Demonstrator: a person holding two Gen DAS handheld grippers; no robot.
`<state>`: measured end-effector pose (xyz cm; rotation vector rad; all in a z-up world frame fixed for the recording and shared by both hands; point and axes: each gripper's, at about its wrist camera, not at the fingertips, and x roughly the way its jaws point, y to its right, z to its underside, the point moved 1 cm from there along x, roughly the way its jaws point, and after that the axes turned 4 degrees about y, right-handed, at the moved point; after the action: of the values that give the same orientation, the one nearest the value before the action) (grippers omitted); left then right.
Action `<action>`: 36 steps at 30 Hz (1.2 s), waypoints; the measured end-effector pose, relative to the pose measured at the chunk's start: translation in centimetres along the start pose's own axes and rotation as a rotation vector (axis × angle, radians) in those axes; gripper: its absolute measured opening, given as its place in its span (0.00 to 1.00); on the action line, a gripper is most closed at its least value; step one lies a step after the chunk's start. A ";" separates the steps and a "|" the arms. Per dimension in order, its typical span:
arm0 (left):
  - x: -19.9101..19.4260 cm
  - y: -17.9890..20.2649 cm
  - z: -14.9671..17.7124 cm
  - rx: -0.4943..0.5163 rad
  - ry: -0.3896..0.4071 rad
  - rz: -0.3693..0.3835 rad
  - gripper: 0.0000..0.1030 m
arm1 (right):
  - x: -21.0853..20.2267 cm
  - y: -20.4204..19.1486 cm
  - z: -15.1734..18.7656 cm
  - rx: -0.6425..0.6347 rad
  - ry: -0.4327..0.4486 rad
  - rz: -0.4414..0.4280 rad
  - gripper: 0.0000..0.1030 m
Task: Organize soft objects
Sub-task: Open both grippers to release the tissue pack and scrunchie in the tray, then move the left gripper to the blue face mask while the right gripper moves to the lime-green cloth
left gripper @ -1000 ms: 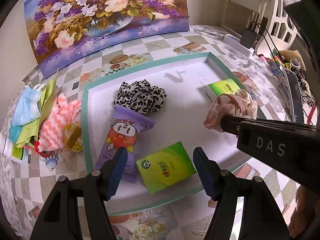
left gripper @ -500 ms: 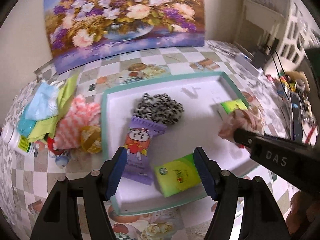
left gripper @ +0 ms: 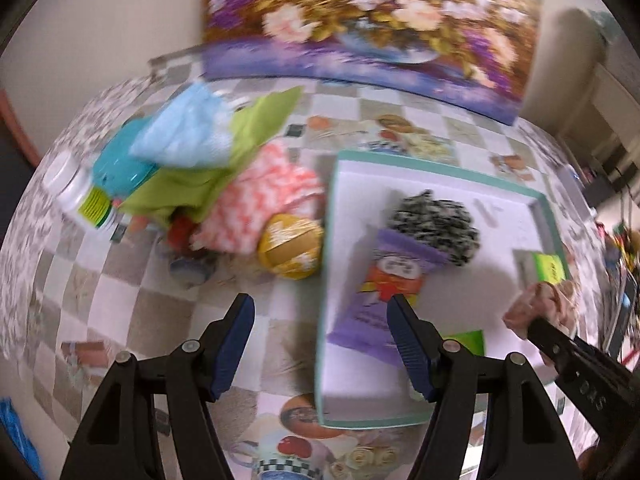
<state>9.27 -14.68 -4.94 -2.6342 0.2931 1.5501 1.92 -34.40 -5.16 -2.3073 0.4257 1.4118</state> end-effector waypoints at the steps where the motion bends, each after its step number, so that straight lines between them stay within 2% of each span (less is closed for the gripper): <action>1: 0.2 -0.5 0.0 -0.016 -0.010 -0.007 0.68 | 0.0 -0.3 0.0 -0.007 0.000 0.001 0.40; 5: 0.7 -2.0 -0.1 -0.073 -0.034 -0.026 0.68 | -0.1 -1.8 0.2 -0.056 0.005 -0.005 0.51; 7: 0.8 -2.6 -0.1 -0.091 -0.037 -0.036 0.69 | -0.2 -2.6 0.2 -0.078 0.010 -0.009 0.62; 8: 0.9 -2.8 -0.1 -0.100 -0.038 -0.043 0.76 | -0.2 -2.9 0.2 -0.088 0.014 -0.009 0.69; 9: 0.9 -3.2 -0.2 -0.110 -0.039 -0.051 0.80 | -0.2 -3.2 0.2 -0.095 0.015 -0.007 0.72; 11: 0.9 -3.6 -0.2 -0.125 -0.038 -0.057 0.82 | -0.2 -3.7 0.3 -0.114 0.016 -0.001 0.75; 15: 1.0 -4.2 -0.3 -0.143 -0.040 -0.060 0.84 | -0.2 -4.3 0.4 -0.135 0.024 0.017 0.93; 17: 1.2 -4.5 -0.4 -0.155 -0.040 -0.063 0.93 | -0.3 -4.4 0.4 -0.138 0.035 0.025 0.97; 29: 1.0 -7.7 -1.2 -0.232 -0.031 -0.088 0.93 | -0.5 -6.2 0.5 -0.177 0.054 0.024 0.99; 36: 0.4 -9.1 -2.1 -0.252 -0.013 -0.097 0.93 | -0.6 -8.2 0.3 -0.211 0.048 -0.012 0.99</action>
<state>13.08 -6.14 -4.62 -2.7716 -0.0343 1.6705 5.13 -27.02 -3.31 -2.5098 0.2883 1.4595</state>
